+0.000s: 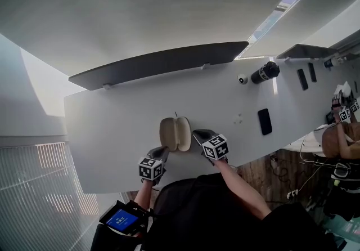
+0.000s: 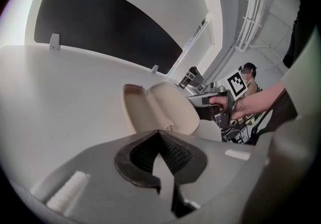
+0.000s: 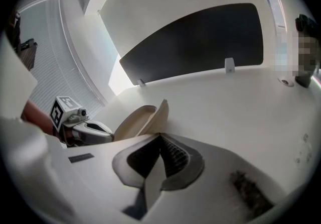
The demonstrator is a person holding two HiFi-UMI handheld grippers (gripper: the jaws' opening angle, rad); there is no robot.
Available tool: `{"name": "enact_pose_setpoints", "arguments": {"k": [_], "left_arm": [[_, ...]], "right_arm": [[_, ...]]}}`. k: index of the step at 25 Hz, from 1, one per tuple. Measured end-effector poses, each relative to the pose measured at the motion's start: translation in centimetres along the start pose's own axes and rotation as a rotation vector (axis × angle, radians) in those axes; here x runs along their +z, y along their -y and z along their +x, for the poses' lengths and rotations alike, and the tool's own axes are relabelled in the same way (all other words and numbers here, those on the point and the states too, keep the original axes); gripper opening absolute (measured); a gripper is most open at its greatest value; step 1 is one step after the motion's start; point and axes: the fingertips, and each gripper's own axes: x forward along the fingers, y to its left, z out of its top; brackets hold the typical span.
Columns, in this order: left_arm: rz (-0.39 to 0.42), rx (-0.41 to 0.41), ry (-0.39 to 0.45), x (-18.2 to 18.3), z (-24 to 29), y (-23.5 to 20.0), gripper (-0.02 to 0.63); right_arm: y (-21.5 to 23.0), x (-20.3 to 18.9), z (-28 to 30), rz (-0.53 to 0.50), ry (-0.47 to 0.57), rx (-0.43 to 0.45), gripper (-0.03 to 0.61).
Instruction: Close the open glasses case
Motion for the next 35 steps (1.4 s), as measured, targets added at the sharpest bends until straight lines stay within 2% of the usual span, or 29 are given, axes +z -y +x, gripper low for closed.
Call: {"name": "enact_pose_setpoints", "arguments": {"k": [5,13,20,25,30,35], "left_arm": [[-0.001,-0.023,0.010,-0.3,0.2,-0.3,0.006],[-0.015,-0.053,0.028,-0.3,-0.1,-0.3,0.006],[-0.023,-0.061,0.042,-0.4,0.0,-0.5,0.006],[-0.027,-0.082,0.042,-0.3,-0.1,-0.2,0.006],[-0.039,-0.101,0.044,-0.2,0.1,0.0,0.006],[-0.031,-0.059,0.033,-0.4,-0.5,-0.6,0.006]], "right_arm": [[-0.6,0.1,0.6,0.000,0.007,0.006,0.005],[-3.0,2.5,0.2,-0.061,0.042,0.023,0.005],[-5.6,4.4,0.9,-0.144,0.056,0.065,0.005],[-7.1,4.7,2.1,-0.198,0.028,0.090,0.005],[-8.5,4.8,3.3,-0.206,0.033,0.150,0.005],[-10.2,4.8,5.0,-0.249,0.006,0.193,0.005]]}}
